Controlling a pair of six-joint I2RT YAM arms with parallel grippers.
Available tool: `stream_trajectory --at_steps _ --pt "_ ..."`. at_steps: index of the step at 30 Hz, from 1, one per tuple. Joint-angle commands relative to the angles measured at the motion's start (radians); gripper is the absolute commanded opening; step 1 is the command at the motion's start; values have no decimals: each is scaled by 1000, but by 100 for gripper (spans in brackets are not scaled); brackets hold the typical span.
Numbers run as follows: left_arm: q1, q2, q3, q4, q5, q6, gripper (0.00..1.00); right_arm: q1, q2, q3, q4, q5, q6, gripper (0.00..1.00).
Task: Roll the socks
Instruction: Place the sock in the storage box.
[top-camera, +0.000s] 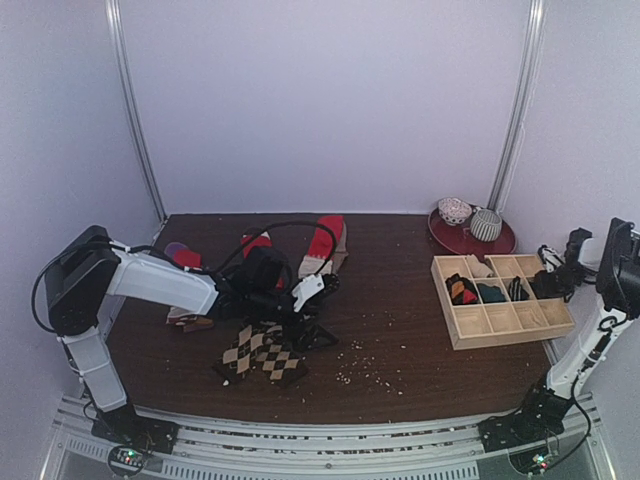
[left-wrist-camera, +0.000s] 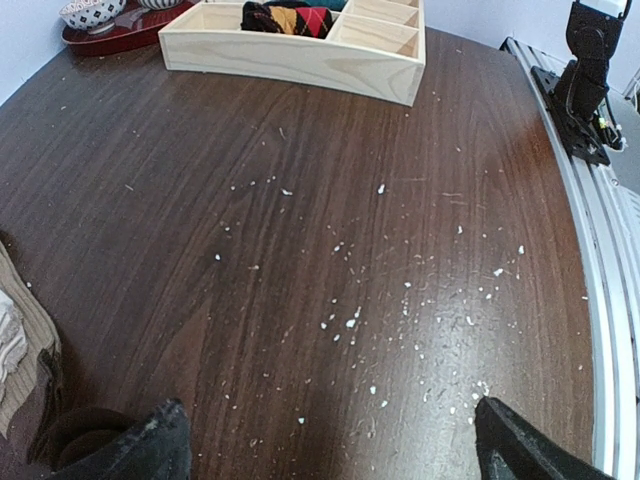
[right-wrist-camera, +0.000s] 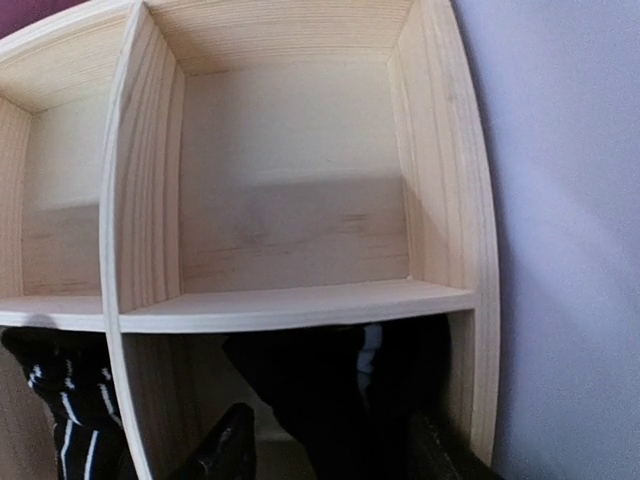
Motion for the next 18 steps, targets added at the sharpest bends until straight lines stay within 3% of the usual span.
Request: stream_trajectory --at_steps 1,12,18 --pt "-1 -16 17 16 0 7 98 -29 -85 65 -10 -26 57 53" --pt "-2 -55 -12 59 19 -23 98 -23 -298 42 7 -67 119 60" --pt "-2 -121 -45 95 -42 -24 98 161 -430 14 44 20 170 60"
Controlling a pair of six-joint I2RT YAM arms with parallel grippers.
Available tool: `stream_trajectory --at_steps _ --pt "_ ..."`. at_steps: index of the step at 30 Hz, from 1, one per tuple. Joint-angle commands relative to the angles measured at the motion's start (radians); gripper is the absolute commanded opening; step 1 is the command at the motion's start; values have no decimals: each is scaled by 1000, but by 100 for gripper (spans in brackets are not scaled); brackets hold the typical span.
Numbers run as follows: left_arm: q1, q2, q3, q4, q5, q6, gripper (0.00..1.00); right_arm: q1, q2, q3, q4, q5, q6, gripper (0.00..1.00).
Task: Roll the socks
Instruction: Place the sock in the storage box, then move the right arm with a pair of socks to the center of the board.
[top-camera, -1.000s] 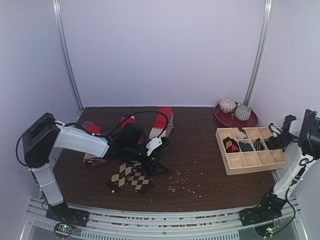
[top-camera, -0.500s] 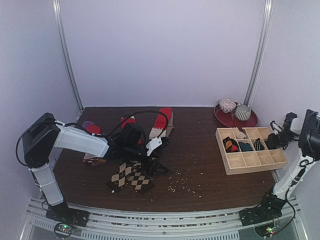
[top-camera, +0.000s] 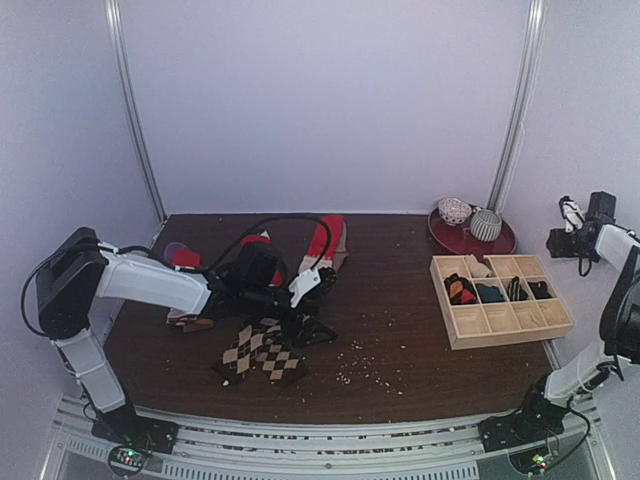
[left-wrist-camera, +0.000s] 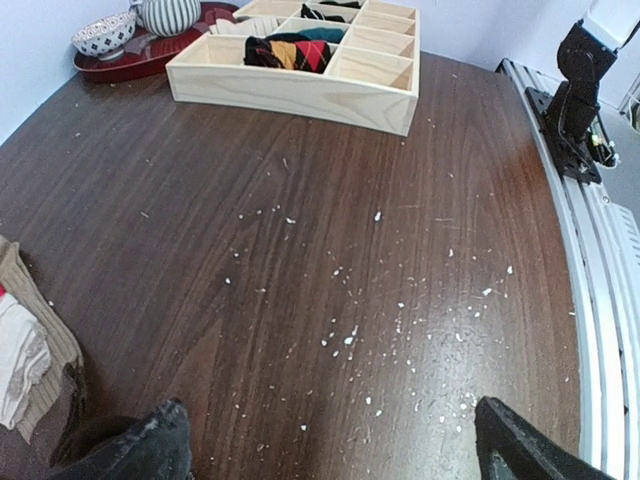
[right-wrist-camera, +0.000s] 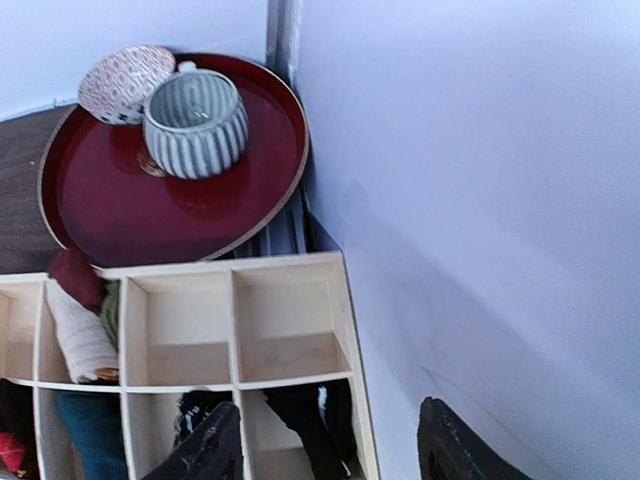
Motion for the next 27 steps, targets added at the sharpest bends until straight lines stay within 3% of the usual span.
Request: stream_trajectory --at_steps 1,6,10,14,15,16,19,24,27 --pt "-2 -86 -34 80 -72 -10 98 170 -105 -31 48 80 85 60" --pt "0 -161 -66 101 -223 -43 98 432 -236 -121 115 130 264 61" --pt "0 -242 -116 122 -344 -98 98 606 -321 -270 232 81 452 74" --pt "0 -322 -177 107 -557 -178 98 873 -329 -356 308 178 542 81" --pt "2 -348 -192 96 -606 -199 99 960 -320 -364 316 208 554 96" --pt "5 -366 -202 81 -647 -216 99 1031 -310 -364 317 244 565 99" --pt "7 -423 -216 13 -830 -303 98 1215 -261 -325 296 368 559 100" --pt "9 -539 -218 -104 -1079 -445 98 1492 -207 -207 175 790 413 100" --pt "11 -583 -216 -175 -1064 -505 98 1504 -199 -184 174 770 438 100"
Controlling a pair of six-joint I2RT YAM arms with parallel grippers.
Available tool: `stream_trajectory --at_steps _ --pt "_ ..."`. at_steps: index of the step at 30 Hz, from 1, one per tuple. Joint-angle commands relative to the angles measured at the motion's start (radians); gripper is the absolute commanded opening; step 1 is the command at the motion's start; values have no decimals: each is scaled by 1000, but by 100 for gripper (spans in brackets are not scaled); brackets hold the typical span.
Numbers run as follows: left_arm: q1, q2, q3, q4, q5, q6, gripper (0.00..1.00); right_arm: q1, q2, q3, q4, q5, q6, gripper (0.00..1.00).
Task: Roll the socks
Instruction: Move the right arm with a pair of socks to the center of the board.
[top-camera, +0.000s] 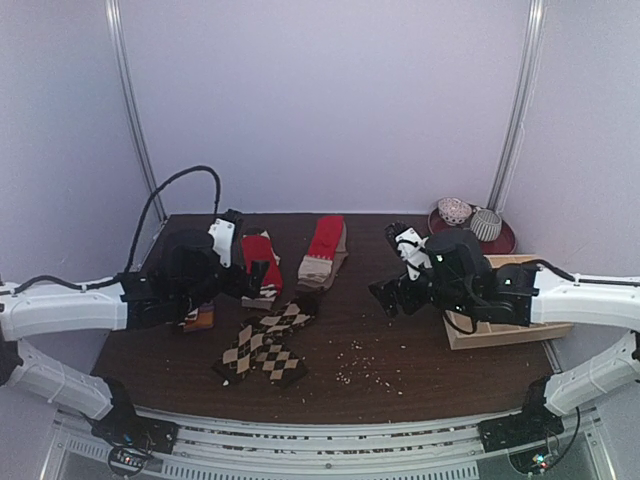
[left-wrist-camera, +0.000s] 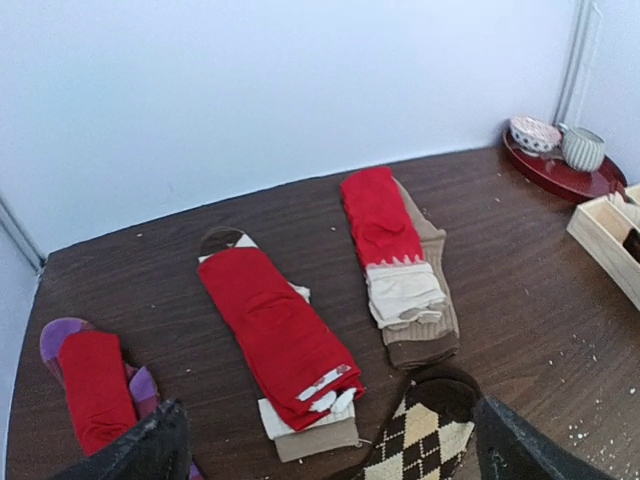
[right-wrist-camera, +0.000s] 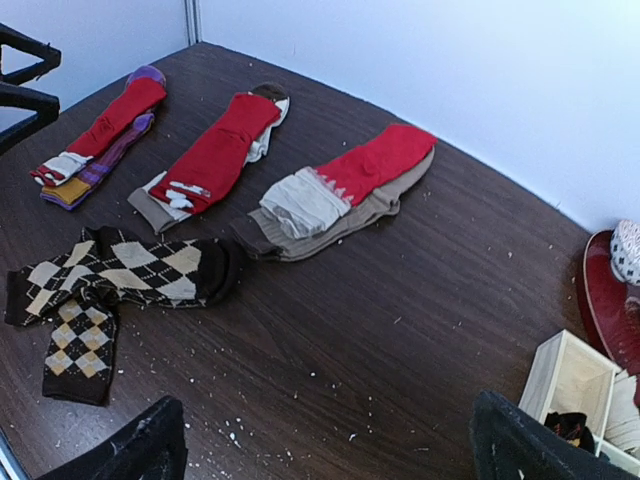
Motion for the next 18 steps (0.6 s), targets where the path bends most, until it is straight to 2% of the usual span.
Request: stream_trajectory --at_steps 1,4,6,9,12,16,18 --pt "5 -59 -1 -113 -116 -162 98 15 -4 29 1 168 3 100" --pt "6 -53 -13 -171 -57 -210 98 0 -30 -87 198 150 120 100" --pt "6 -48 -26 -209 -45 -240 98 -3 -43 -166 317 80 84 100" --pt "6 -66 -54 -248 -35 -272 98 -2 -17 -219 452 -18 96 92" --pt "6 -106 -87 -255 -20 -290 98 -2 103 -116 386 -65 148 78" --pt "6 -136 -120 -234 33 -274 98 2 388 163 165 -138 245 71" --pt "7 -133 -117 -252 42 -265 98 22 501 257 162 -158 266 70"
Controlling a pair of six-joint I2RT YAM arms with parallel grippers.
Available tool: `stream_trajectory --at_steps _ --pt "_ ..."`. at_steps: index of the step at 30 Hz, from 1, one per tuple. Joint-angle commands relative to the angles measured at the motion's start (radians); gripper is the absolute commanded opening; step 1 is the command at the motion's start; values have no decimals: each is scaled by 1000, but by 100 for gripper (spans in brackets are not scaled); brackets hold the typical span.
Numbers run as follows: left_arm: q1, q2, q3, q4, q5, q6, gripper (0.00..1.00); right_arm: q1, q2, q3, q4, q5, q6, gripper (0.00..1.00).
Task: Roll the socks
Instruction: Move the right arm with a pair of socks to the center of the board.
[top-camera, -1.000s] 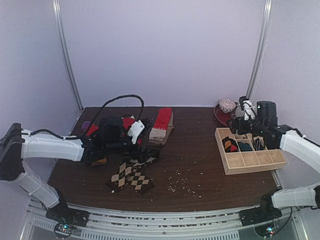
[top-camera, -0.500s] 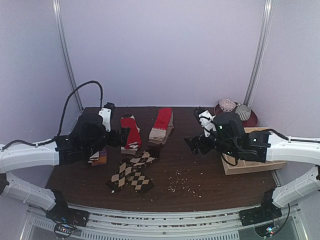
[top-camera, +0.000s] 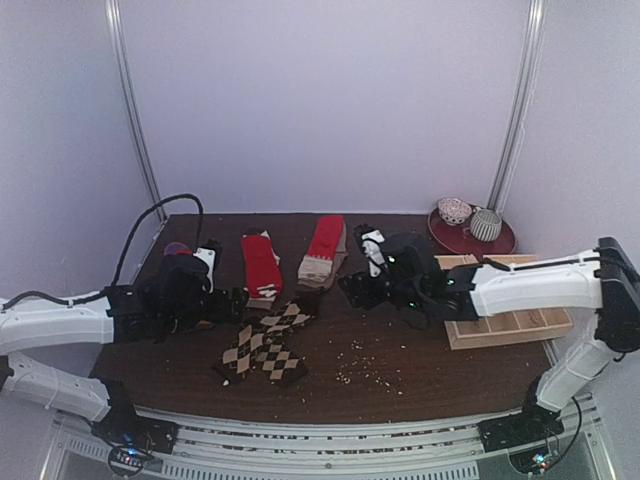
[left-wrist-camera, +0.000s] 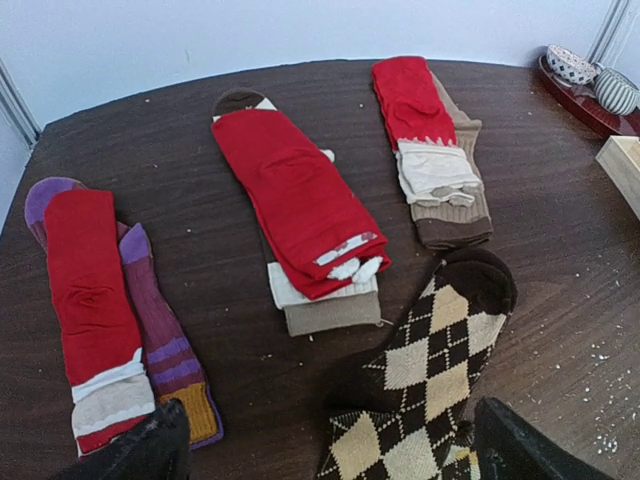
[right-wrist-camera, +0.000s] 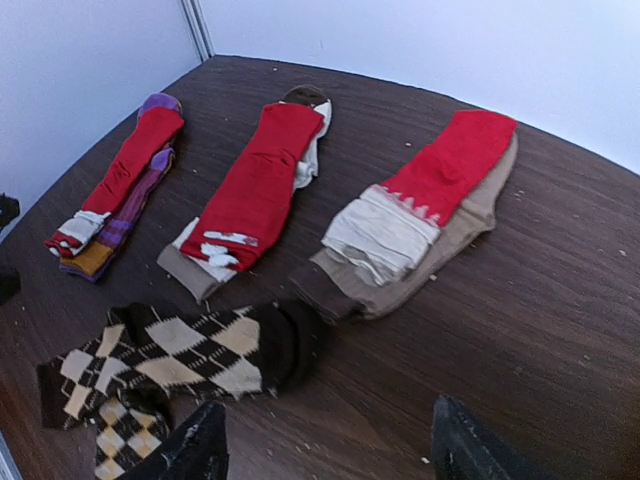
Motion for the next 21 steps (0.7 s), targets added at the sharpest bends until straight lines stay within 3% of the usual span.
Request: stream_trajectory --at_steps 1,5,11,21 --pt "4 -12 1 -13 46 -3 98 36 219 191 -71 -76 98 70" --pt "4 -11 11 -74 25 17 98 83 398 381 -122 -47 136 70" --pt "4 -98 -22 -100 19 28 98 102 528 442 -4 -244 213 67" --pt "4 -175 -56 -109 55 44 98 95 694 556 -84 -93 271 67"
